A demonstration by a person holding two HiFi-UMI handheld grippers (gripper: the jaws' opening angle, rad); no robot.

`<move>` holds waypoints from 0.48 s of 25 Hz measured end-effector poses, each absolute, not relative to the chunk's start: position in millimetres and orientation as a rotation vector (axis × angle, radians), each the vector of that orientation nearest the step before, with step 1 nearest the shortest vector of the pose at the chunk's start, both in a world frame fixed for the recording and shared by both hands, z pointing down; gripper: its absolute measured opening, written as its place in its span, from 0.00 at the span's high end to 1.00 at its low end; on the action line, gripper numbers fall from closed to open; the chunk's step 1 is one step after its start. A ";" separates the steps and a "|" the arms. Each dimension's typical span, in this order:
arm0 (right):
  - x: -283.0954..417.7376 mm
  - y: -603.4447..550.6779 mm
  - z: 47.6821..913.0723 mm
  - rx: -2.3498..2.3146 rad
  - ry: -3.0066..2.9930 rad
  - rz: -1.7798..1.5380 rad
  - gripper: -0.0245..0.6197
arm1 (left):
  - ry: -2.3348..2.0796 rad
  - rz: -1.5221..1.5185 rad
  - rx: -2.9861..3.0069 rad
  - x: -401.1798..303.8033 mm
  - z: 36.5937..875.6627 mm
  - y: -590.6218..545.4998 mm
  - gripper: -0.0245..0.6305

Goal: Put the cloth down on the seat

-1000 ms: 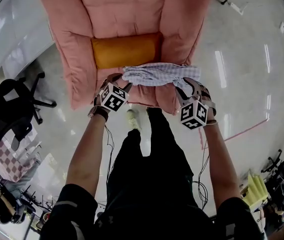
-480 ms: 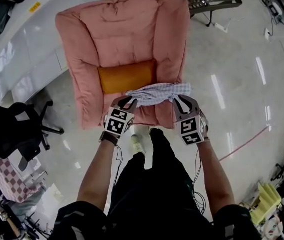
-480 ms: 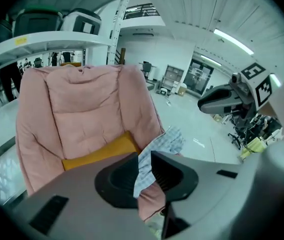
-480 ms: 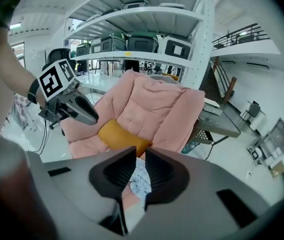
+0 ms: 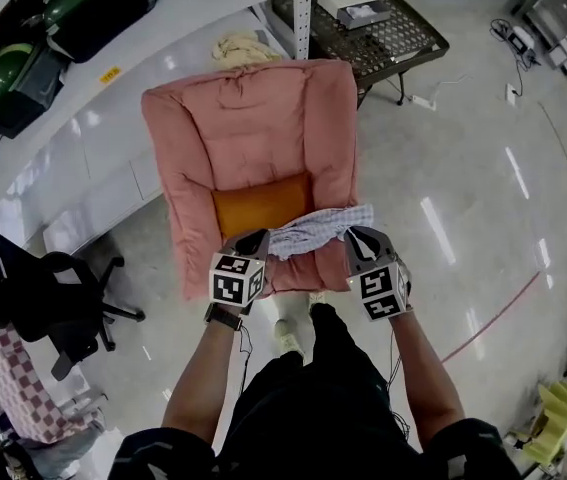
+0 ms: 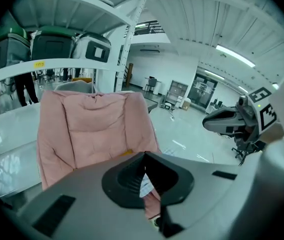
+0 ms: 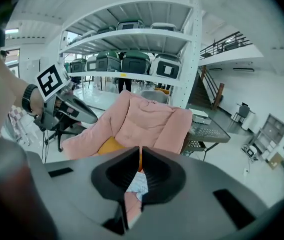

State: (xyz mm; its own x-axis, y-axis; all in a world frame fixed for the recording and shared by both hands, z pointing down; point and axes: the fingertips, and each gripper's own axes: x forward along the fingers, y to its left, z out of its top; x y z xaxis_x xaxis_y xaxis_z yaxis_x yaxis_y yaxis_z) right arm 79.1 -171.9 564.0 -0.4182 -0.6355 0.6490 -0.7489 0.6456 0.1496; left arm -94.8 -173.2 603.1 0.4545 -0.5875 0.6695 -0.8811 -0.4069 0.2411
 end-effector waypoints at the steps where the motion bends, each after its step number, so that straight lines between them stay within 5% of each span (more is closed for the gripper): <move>1: 79.1 -169.8 556.5 1.093 -2.187 0.232 0.94 | -1.225 0.659 2.137 -96.0 594.1 -170.1 0.95; 12: 63.0 -158.0 448.9 1.277 -2.389 0.308 0.95 | -1.287 0.411 2.225 -104.4 475.1 -148.2 0.95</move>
State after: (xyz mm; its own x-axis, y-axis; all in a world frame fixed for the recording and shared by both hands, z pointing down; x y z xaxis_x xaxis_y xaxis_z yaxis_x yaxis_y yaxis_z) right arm 63.0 -158.0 448.9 -0.4948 -0.7405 0.4548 -0.8316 0.5554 -0.0004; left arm -104.4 -148.2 475.1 0.4991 -0.7047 0.5043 -0.8665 -0.4038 0.2934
